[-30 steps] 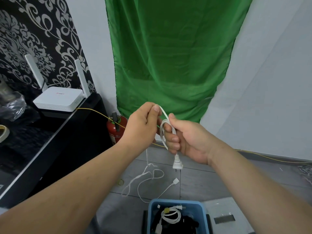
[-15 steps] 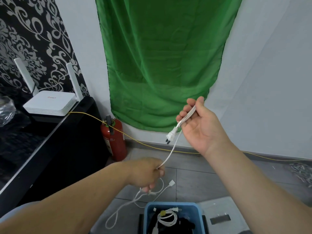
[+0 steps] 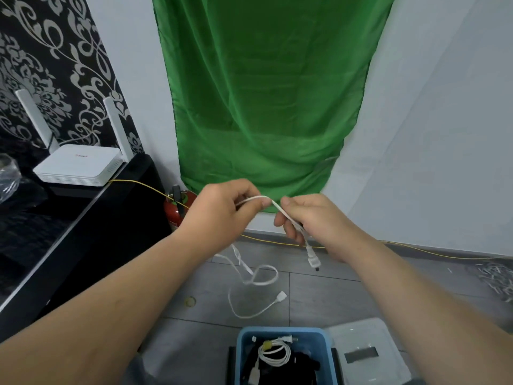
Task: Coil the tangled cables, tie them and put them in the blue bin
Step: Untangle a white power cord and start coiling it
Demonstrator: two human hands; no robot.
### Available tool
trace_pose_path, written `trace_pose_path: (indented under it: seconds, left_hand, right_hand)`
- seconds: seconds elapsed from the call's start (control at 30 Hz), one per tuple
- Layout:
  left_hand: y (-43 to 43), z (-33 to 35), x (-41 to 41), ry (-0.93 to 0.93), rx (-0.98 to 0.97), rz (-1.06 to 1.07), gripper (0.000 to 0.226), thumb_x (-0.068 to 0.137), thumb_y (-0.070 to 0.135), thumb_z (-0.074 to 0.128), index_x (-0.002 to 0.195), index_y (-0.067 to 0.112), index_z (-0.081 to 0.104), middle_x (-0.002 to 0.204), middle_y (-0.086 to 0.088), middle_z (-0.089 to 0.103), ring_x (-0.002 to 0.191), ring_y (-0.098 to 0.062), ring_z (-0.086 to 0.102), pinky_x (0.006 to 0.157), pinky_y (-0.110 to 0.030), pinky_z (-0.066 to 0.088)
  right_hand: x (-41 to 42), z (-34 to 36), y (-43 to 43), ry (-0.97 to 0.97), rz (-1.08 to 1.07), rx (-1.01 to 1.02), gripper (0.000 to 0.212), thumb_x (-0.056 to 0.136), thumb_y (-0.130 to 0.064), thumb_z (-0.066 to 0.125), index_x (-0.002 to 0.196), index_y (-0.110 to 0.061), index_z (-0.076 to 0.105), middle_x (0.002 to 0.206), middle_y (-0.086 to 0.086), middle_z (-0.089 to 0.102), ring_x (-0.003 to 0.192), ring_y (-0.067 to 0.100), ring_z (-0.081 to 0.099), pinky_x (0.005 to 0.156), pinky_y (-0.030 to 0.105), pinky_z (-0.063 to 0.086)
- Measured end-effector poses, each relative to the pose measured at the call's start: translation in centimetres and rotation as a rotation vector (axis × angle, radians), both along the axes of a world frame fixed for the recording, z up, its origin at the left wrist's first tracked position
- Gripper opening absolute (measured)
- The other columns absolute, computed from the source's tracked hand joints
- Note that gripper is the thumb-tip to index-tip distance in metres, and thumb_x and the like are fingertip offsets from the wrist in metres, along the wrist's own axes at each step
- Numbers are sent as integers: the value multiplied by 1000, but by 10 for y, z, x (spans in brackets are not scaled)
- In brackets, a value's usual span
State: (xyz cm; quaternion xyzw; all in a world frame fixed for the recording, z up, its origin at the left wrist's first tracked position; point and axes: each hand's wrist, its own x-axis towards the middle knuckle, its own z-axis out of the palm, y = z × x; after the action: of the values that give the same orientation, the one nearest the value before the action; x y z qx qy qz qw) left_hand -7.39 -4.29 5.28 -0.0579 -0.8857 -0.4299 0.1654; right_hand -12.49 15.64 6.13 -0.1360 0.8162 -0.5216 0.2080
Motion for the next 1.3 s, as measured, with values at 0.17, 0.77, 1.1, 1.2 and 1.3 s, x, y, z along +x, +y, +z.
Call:
trace_pose_path:
  seconds: [0.17, 0.77, 1.1, 1.2, 1.3]
  left_hand:
    - [-6, 0, -6, -8, 104, 65, 28, 95, 40, 69, 76, 20, 68, 55, 1, 53, 51, -7, 41, 50, -26, 37]
    - [21, -30, 17, -629, -60, -301, 16, 106, 27, 46, 106, 23, 62, 78, -5, 73, 58, -10, 64, 67, -29, 56]
    - [18, -6, 15, -499, -158, -224, 22, 97, 18, 53, 101, 20, 74, 73, 8, 64, 61, -6, 56, 60, -23, 48]
    - [6, -1, 7, -329, 14, -142, 18, 99, 15, 55, 95, 21, 71, 65, 7, 59, 54, -9, 50, 53, -26, 44]
    - [-2, -3, 1, -234, 101, -53, 17, 100, 14, 57, 98, 25, 70, 75, 5, 69, 62, -17, 63, 59, -32, 55]
  right_hand:
    - [8, 12, -17, -374, 149, -378, 45, 109, -33, 38, 71, -12, 53, 53, 1, 29, 46, 15, 21, 49, 30, 20]
    - [-25, 10, -4, -451, -668, -1057, 27, 107, -26, 50, 95, -6, 65, 70, 5, 66, 65, 17, 61, 72, 31, 53]
    - [-28, -13, 9, 110, -520, -259, 22, 100, -15, 62, 86, -3, 73, 75, 13, 73, 65, 20, 65, 72, 37, 58]
    - [-16, -14, 3, 122, -202, -3, 27, 100, -17, 62, 79, -3, 73, 72, 13, 74, 60, 18, 62, 69, 38, 54]
    - [-6, -13, -4, 8, -4, 28, 42, 106, -29, 52, 79, -2, 70, 61, 11, 64, 56, 21, 53, 62, 34, 43]
